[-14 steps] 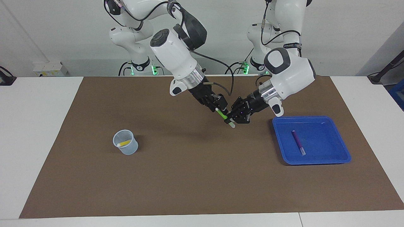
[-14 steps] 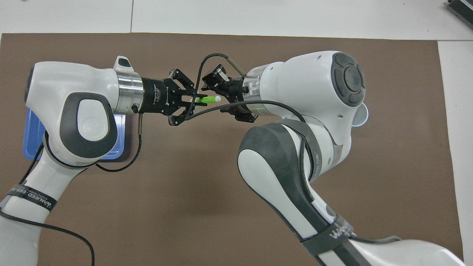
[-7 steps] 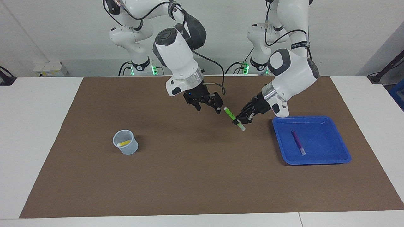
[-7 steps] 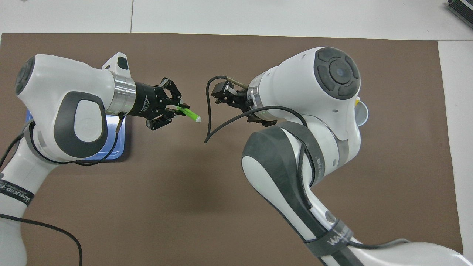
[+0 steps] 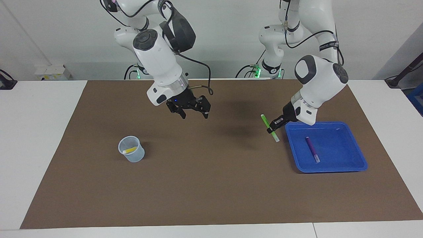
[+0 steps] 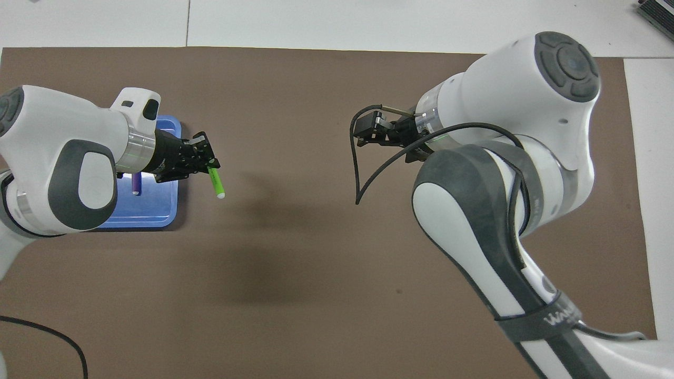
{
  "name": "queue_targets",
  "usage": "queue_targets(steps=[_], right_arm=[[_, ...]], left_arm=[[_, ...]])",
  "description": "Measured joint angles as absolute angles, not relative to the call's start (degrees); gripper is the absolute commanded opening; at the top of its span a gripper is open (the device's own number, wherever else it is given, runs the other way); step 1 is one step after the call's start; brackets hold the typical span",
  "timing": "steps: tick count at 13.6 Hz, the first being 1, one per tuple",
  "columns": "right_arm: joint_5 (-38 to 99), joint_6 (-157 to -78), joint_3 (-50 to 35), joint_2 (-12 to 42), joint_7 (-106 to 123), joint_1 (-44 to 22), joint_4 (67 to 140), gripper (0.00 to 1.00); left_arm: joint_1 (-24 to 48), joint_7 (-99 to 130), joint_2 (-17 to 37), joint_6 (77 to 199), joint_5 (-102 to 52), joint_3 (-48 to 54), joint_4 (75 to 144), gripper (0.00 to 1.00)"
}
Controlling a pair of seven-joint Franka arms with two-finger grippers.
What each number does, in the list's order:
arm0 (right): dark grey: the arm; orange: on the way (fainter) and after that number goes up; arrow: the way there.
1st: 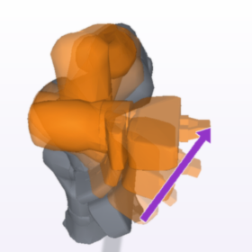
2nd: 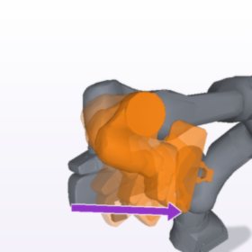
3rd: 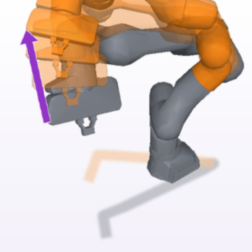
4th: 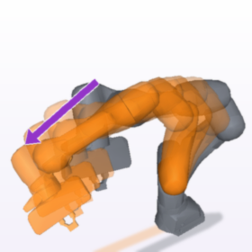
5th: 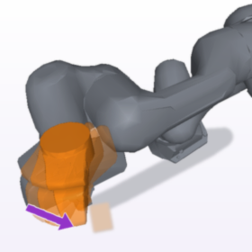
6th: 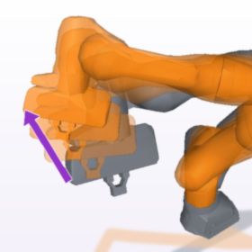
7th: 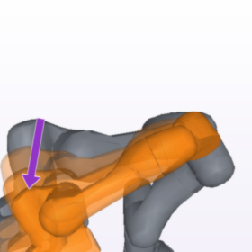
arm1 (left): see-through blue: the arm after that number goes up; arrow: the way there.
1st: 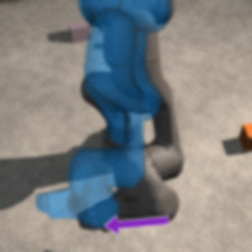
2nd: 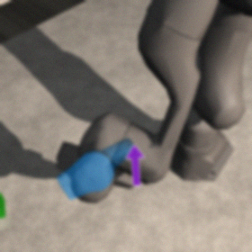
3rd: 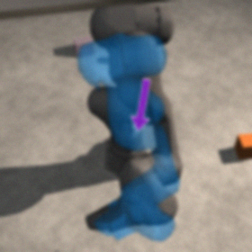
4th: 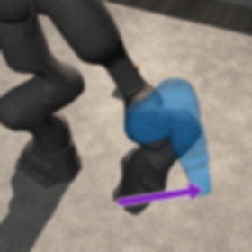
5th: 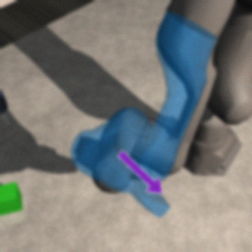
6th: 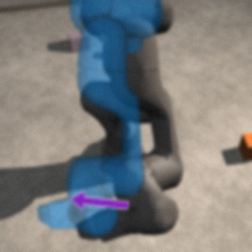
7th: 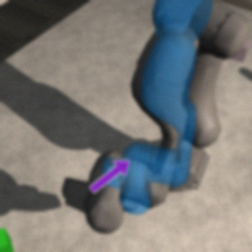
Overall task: Right arm passes pens to left for tray arrangement
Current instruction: 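Carry the pen to the tray with the left gripper while the right gripper returns, then lower the pen into the tray while the right gripper grasps the yellow pen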
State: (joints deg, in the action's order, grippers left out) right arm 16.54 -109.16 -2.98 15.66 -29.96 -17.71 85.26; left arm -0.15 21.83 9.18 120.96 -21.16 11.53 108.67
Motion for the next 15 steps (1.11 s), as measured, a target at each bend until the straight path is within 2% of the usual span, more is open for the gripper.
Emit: queue_targets(steps=[4,9,13,15], right_arm=[[16.5,-107.6,-2.8,14.9,-24.6,-13.5,85.3,1.0],[16.5,-107.4,-2.6,14.6,-17.6,-7.7,86.3,1.0],[16.5,-107.4,-2.5,14.1,-13.9,-3.2,88.7,1.0],[16.5,-107.6,-2.4,12.5,-15.2,-1.9,92.3,1.0]], left_arm=[[-4.3,7.8,9.3,122.3,-15.3,11.4,109.2,0.0],[-9.6,4.4,11.1,123.2,-9.0,11.3,109.2,0.0],[-14.8,-2.4,16.5,125.4,-4.0,11.2,107.1,0.0],[-16.6,-3.9,18.9,125.8,-3.7,11.2,105.6,0.0]])
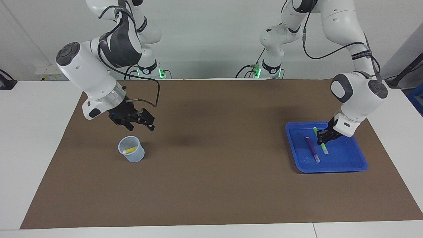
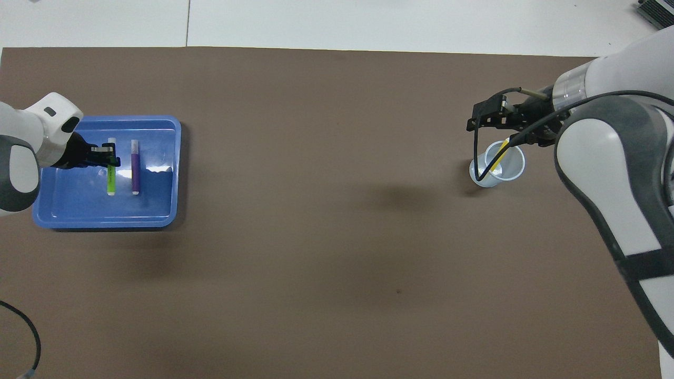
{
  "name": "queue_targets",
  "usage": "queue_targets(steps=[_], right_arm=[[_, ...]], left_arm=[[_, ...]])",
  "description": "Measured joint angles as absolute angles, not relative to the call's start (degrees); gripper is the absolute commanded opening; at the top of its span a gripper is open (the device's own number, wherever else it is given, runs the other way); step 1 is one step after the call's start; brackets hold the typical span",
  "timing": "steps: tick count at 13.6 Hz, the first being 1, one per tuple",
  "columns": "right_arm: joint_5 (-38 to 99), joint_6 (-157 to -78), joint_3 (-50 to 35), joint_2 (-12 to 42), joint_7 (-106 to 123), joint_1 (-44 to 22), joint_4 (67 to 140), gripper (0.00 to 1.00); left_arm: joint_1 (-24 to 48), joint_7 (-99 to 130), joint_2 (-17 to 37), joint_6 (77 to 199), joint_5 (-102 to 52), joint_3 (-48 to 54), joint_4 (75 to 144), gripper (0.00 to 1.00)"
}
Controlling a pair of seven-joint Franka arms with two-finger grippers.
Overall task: Right arm passes pens to left for tray arrangement
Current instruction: 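Lower the pen into the tray while the right gripper grasps the yellow pen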
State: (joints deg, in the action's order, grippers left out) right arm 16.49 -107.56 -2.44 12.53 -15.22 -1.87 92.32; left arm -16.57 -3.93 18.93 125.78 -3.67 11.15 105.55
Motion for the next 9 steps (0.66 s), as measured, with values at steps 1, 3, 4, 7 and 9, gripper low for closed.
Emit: queue_targets(steps=[1,3,4,7,9], right_arm=[[16.5,-108.2,-2.4,11.7,-15.5,-1.0,94.2,1.0],[16.5,-109.1,-2.4,10.5,-15.5,1.6,96.4,1.0],[16.5,-109.1,-2.4,10.3,-15.5,3.0,96.8,1.0],[16.5,-111.4,-2.4,10.2,-15.5,5.8,97.5,1.0],[16.5,-113.2,-2.4,10.2,-15.5,6.1,98.1,1.0]], left_arm=[[-16.8,-4.2,19.4,126.0,-3.6,11.2,105.2,0.0],[-16.9,-4.5,19.7,126.5,-2.1,11.2,105.0,0.0],[-16.9,-4.9,19.7,127.2,-1.0,11.2,105.0,0.0],[-16.9,-7.4,20.3,128.4,-0.3,11.2,105.3,0.0],[-16.9,-7.9,20.7,128.7,-0.2,11.2,106.0,0.0]])
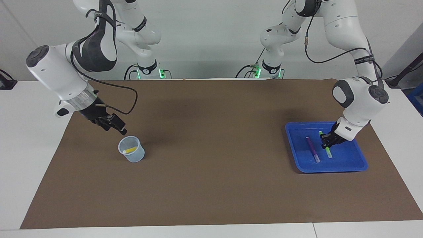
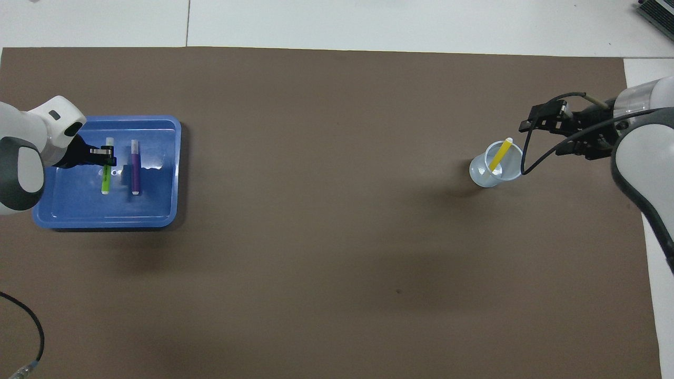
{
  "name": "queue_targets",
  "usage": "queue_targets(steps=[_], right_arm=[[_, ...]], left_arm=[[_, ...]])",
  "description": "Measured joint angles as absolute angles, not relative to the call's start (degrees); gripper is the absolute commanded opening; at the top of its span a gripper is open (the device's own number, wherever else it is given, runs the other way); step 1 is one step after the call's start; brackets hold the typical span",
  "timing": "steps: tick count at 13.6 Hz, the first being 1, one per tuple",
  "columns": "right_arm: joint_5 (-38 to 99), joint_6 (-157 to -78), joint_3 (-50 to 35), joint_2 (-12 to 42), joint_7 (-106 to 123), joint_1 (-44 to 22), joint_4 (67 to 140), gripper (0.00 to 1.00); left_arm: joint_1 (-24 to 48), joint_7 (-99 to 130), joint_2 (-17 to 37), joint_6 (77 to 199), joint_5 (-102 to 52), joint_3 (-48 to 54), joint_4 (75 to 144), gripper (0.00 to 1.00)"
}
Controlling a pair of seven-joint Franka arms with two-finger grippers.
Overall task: Right arm passes pens to left for tray arrangement
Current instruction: 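Lower the pen into the tray while the right gripper grasps the yellow pen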
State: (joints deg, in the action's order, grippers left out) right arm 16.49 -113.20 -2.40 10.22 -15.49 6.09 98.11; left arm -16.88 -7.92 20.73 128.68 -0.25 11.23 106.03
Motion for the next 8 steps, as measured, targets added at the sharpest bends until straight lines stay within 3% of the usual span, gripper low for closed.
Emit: queue_targets(steps=[8], right_arm=[[16.5,-117.4,-2.7,11.9,-11.0,5.6,99.9,1.0]], left_arm=[[-16.9,-8.0,21.1,133.8,-0.2,11.2,108.7,0.0]])
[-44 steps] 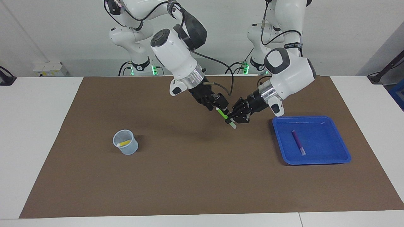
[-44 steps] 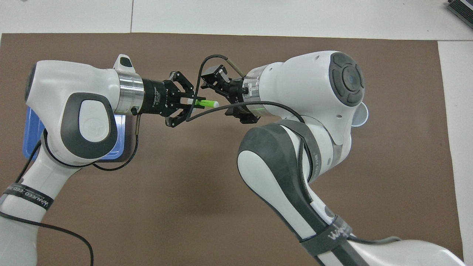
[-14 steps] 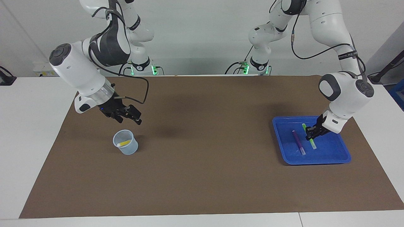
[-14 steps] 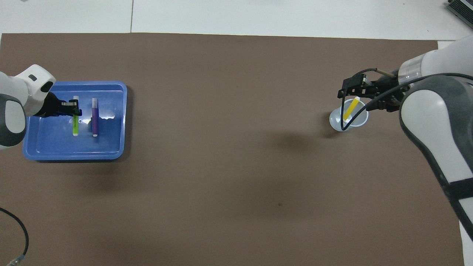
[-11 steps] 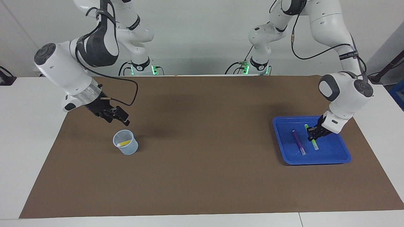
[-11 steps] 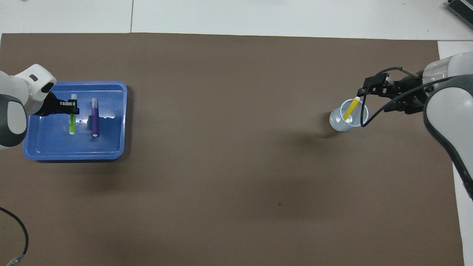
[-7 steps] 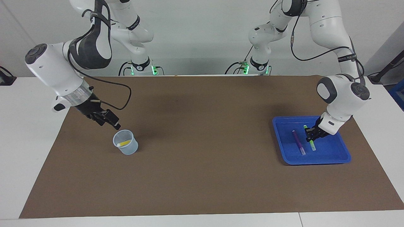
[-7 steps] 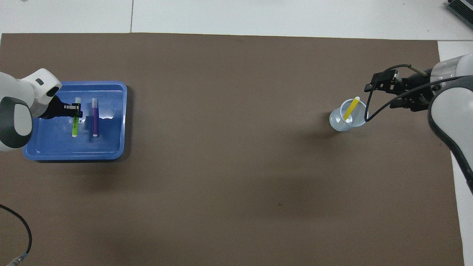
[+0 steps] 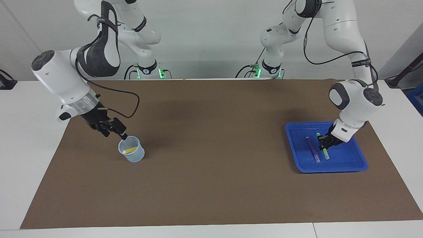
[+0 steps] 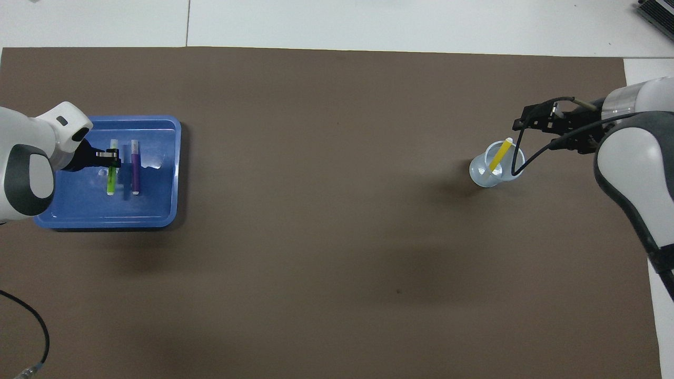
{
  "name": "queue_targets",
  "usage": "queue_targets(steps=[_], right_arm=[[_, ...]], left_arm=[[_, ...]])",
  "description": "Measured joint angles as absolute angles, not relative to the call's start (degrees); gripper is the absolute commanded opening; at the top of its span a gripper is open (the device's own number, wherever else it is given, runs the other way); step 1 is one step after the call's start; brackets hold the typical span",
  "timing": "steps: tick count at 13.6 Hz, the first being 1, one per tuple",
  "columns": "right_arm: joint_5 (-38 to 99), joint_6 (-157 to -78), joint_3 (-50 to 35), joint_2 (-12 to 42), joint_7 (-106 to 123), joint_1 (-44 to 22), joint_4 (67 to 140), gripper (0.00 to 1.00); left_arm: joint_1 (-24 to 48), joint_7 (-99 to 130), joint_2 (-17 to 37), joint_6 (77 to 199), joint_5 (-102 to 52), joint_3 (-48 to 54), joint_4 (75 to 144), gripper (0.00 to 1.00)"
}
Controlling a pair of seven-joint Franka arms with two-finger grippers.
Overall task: Right arm passes pens to left for tray arrangement
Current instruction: 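Lower the pen into the tray while the right gripper grasps the yellow pen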
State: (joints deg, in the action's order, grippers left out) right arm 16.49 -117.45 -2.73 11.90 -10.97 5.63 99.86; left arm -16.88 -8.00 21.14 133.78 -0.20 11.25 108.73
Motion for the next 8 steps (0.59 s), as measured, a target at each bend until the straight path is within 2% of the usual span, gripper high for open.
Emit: queue_targets(steps=[6,7,8], right_arm=[[11.8,-117.6,-3.0,16.9,-10.9,4.8,98.6,1.0],[9.0,-117.6,-3.0,17.6,-10.9,4.2,97.4,1.0],[5.9,-117.6,-3.0,18.1,-10.9,3.7,96.3,1.0]], left_arm=[[-16.9,-8.0,21.2,136.3,-0.2,11.4,109.8,0.0],[-16.9,-8.0,21.2,136.3,-0.2,11.4,109.9,0.06],[-16.9,-8.0,21.2,136.3,-0.2,11.4,110.0,0.2]])
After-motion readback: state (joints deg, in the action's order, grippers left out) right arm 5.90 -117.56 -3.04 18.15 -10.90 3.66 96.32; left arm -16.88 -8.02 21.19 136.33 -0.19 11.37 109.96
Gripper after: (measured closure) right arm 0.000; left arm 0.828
